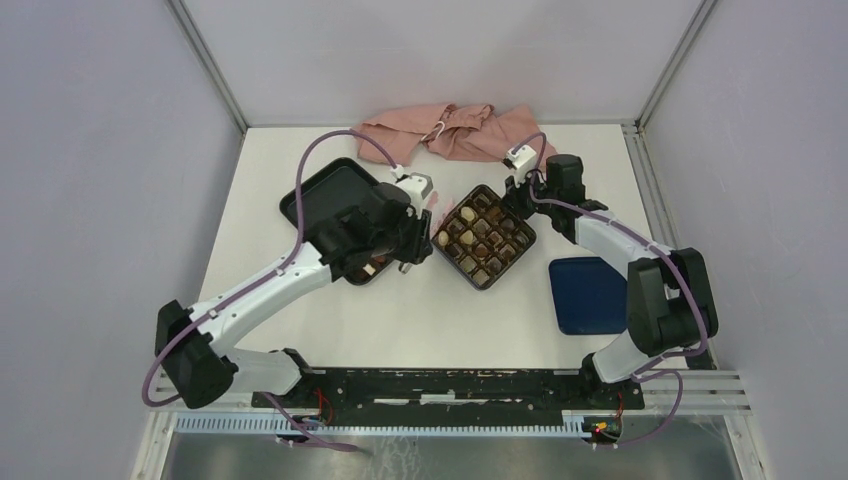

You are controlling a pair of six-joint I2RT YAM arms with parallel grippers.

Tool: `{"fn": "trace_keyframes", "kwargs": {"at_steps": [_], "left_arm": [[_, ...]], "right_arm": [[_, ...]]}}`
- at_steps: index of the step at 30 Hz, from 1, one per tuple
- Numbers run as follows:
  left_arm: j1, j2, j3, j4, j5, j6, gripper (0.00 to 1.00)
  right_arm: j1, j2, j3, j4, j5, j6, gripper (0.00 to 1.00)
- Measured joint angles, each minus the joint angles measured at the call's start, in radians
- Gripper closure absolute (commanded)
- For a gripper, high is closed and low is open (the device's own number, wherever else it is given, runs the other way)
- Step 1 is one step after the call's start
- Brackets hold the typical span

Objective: Pack the chocolate
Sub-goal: Pick up the fake chocolate from the plate.

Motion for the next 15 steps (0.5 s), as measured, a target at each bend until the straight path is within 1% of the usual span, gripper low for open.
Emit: {"fn": "trace_keyframes", "kwargs": {"at_steps": [5,15], "left_arm": [[0.0,-0.09,-0.016,-0.054,-0.075,-0.013,0.58],[0.0,-0.131,-0.045,-0.14,-0.159,-0.025,0.58]], "right_arm": [[0.0,-0.043,-0.033,0.023,-0.059,-0.022,0.95],[0.0,-0.094,-0.046,0.049,-0.112,-0.052,0.95]]}}
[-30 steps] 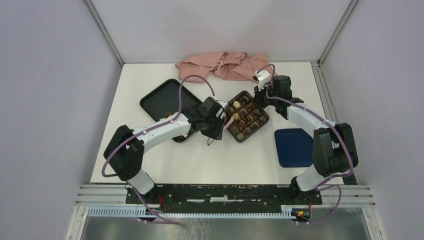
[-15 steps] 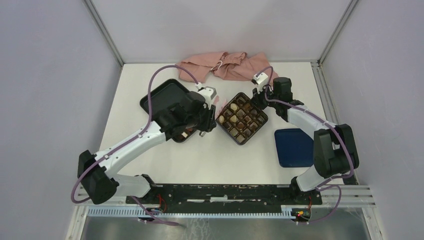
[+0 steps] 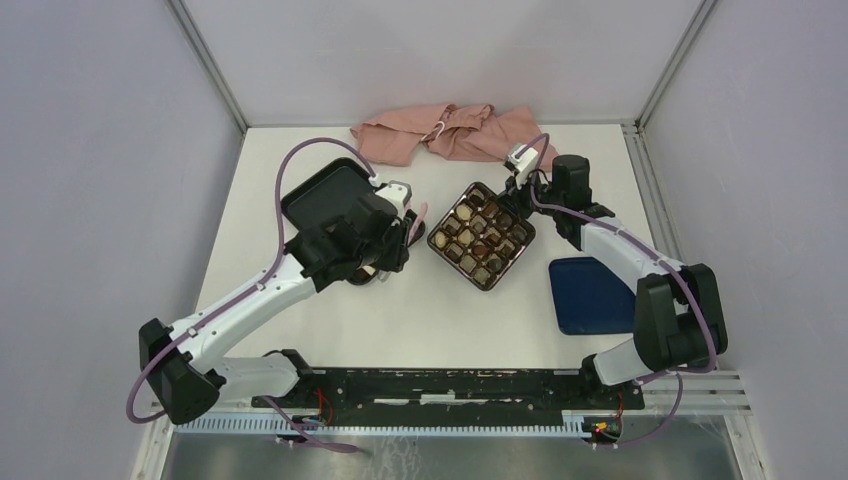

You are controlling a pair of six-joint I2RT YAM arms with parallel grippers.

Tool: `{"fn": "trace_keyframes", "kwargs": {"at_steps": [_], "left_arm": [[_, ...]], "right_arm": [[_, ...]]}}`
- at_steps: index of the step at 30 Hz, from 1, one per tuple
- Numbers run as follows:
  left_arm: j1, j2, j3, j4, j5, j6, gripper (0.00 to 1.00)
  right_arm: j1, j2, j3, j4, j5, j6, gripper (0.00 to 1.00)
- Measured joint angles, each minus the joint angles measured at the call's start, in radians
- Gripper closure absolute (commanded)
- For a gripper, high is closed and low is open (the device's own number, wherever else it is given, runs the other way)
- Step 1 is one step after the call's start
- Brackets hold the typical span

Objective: Pack the chocolate
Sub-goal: Pick up the fake chocolate from the plate.

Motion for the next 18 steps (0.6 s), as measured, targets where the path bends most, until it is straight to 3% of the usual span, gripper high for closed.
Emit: {"fn": "trace_keyframes", "kwargs": {"at_steps": [18], "left_arm": [[0.003,-0.019,-0.081,-0.037,-0.044,0.0,0.57]], "right_arm": [[0.0,0.095,0.057,-0.108,0.004,-0.032,0.92]]}}
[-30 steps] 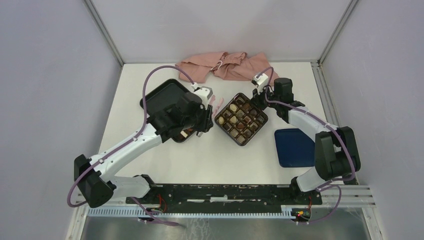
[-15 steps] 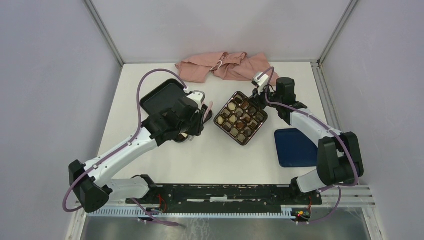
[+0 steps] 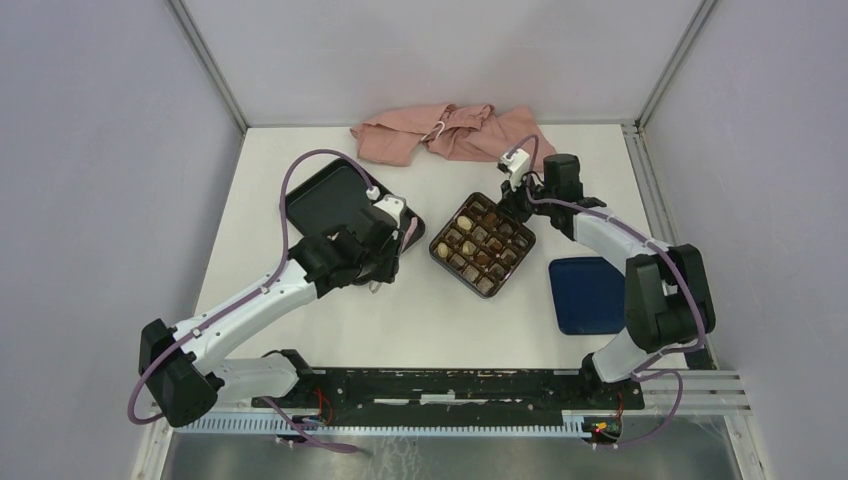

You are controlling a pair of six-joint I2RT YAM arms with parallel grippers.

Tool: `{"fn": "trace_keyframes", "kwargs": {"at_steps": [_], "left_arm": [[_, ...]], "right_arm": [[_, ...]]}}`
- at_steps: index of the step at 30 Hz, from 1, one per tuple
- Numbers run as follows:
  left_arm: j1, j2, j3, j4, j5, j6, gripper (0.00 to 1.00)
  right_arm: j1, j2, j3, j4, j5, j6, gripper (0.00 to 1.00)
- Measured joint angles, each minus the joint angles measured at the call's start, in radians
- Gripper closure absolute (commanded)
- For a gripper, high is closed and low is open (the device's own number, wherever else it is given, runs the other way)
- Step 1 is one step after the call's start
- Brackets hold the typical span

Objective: Pack the chocolate
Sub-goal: Pick up the fake chocolate from the plate.

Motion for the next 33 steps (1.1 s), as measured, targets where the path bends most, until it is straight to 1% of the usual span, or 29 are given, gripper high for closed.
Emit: {"fn": "trace_keyframes", "kwargs": {"at_steps": [4,11,16,23,25,26,30,33], "left_arm": [[0.031,-0.004,-0.026,0.005,0.0,0.0,0.57],[0.093,-0.007,-0.043,0.013,0.016,0.0,0.57],[0.11,-0.007,-0.048,0.021,0.034,0.0,0.57],[0.172,-0.006,-0.048,0.037,0.076,0.001,0.57],[0.206,0.0,-0.048,0.037,0.093,0.001,0.57],[0.225,0.005,-0.048,0.037,0.105,0.001,0.57],[0.291,0.044,-0.048,0.035,0.155,0.002,0.57],[0.344,0.094,-0.047,0.024,0.196,0.002,0.57]], "right_arm": [[-0.005,0.053,0.026,-0.013,0.022,0.025,0.92],[-0.047,0.124,0.035,-0.031,0.101,0.131,0.93],[-0.106,0.131,0.027,-0.019,0.151,0.265,0.92],[-0.153,0.125,-0.063,0.098,0.194,0.498,0.88],[-0.153,0.124,-0.076,0.122,0.192,0.548,0.84],[-0.152,0.124,-0.079,0.129,0.192,0.567,0.8],[-0.153,0.124,-0.089,0.145,0.182,0.624,0.71],[-0.16,0.124,-0.089,0.146,0.16,0.638,0.6]]}}
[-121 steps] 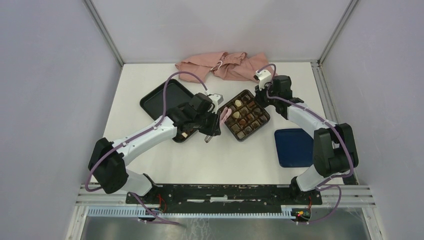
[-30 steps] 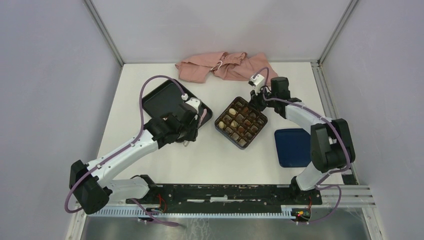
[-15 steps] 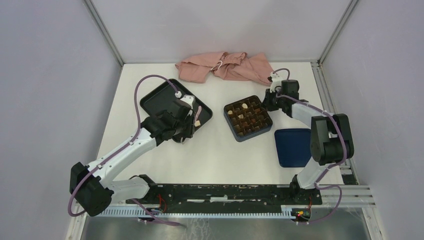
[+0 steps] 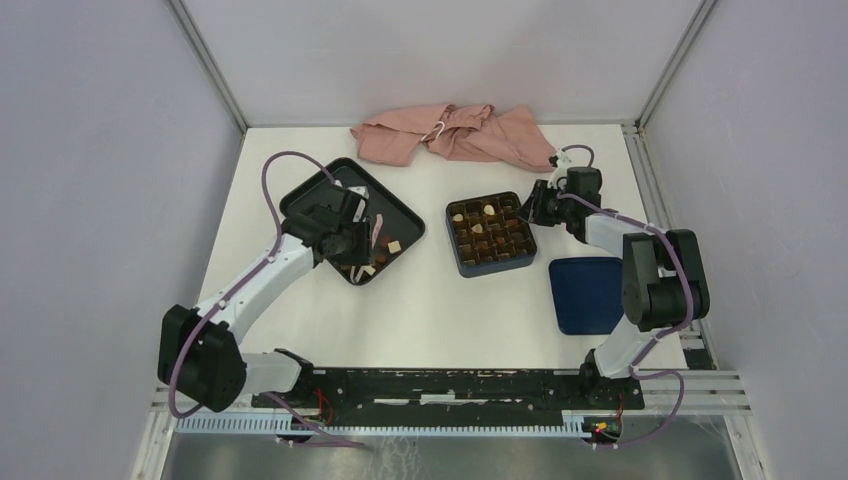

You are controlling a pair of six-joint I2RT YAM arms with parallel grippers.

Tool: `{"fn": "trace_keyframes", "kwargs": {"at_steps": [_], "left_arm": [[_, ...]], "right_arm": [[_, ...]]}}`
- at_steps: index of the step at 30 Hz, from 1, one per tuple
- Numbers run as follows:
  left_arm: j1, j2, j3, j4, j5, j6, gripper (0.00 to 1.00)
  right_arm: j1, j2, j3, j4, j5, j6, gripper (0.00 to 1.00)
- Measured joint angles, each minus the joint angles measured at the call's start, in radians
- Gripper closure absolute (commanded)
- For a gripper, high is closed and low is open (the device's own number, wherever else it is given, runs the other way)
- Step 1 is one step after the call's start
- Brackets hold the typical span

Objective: Pack the chocolate
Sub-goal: Pick up the fake chocolate from the plate.

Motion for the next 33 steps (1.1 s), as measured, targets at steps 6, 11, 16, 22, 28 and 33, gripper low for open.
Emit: {"fn": "trace_keyframes", "kwargs": {"at_steps": [6,11,16,22,28,33], "left_arm": [[0.106,0.068,0.025,-0.056,0.039,0.021,0.57],[0.202,0.104,0.085,-0.097,0.04,0.061,0.57],[0.272,0.156,0.13,-0.129,0.04,0.102,0.57],[0.291,0.248,0.154,-0.175,0.039,0.15,0.58],[0.293,0.328,0.214,-0.214,0.006,0.166,0.57],[0.293,0.368,0.272,-0.24,-0.019,0.182,0.58]], "right_arm": [[-0.036,-0.001,0.002,-0.003,-0.057,-0.034,0.4],[-0.071,-0.027,0.02,-0.018,-0.122,-0.12,0.36],[-0.092,-0.095,0.07,-0.061,-0.291,-0.277,0.3],[-0.093,-0.194,0.087,-0.069,-0.478,-0.41,0.3],[-0.09,-0.212,0.087,-0.076,-0.562,-0.449,0.31],[-0.089,-0.212,0.087,-0.084,-0.587,-0.457,0.31]]}}
